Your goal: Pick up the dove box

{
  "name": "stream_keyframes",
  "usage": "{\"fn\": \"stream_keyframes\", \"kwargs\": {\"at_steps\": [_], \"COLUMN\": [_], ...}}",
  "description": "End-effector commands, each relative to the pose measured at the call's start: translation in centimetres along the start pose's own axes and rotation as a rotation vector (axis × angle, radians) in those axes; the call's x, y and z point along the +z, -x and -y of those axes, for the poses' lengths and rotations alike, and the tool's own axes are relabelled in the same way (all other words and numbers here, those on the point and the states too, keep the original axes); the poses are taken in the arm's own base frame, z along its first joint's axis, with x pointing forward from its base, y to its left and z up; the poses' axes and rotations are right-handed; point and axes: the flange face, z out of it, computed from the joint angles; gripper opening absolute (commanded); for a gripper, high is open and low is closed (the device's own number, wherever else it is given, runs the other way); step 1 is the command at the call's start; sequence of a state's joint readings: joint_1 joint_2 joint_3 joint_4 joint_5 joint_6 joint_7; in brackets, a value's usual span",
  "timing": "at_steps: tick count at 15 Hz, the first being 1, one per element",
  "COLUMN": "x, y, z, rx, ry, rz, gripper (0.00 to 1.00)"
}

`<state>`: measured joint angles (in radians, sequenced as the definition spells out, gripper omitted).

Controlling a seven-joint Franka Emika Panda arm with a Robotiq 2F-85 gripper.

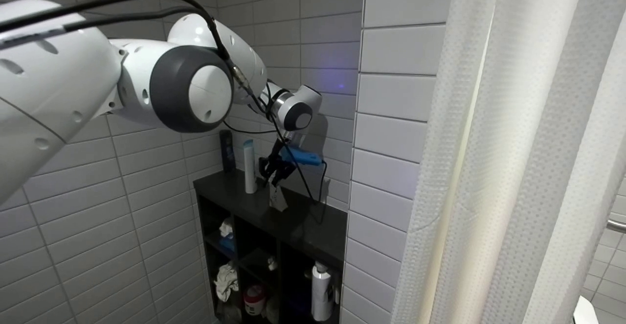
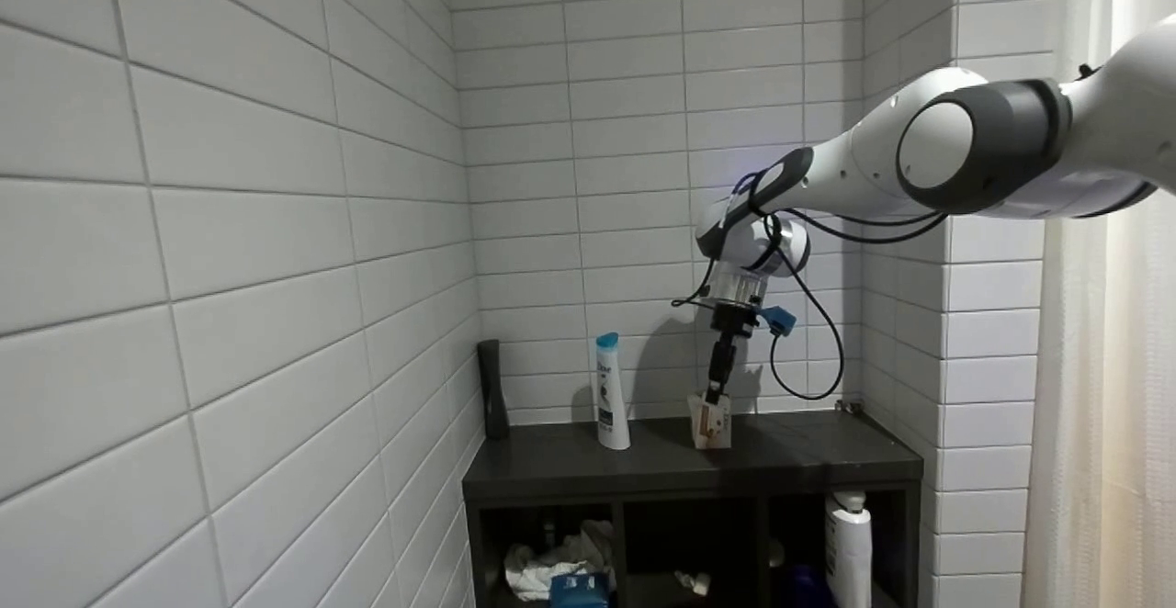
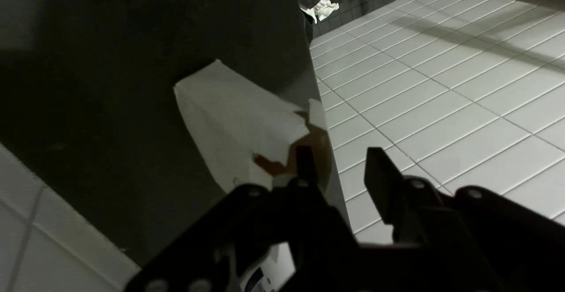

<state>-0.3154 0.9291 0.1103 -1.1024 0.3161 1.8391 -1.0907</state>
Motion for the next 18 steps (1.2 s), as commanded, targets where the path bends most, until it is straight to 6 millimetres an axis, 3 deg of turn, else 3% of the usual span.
{"fn": "stream_keyframes", "kwargs": {"at_steps": [1, 2, 6, 18], "x": [0.0, 0.1, 0.1, -4.1], "y": [-0.2, -0.2, -0.4, -1.2], "z": [-0.6, -0.6, -0.7, 0.1], "rx": [0.029, 0.034, 0.057, 0.188], "ry": [0.008, 0.008, 0.005, 0.152], "rz": [0.018, 0.016, 0.009, -0.001], "gripper": [0.06, 0.01, 0.00, 0.00]}}
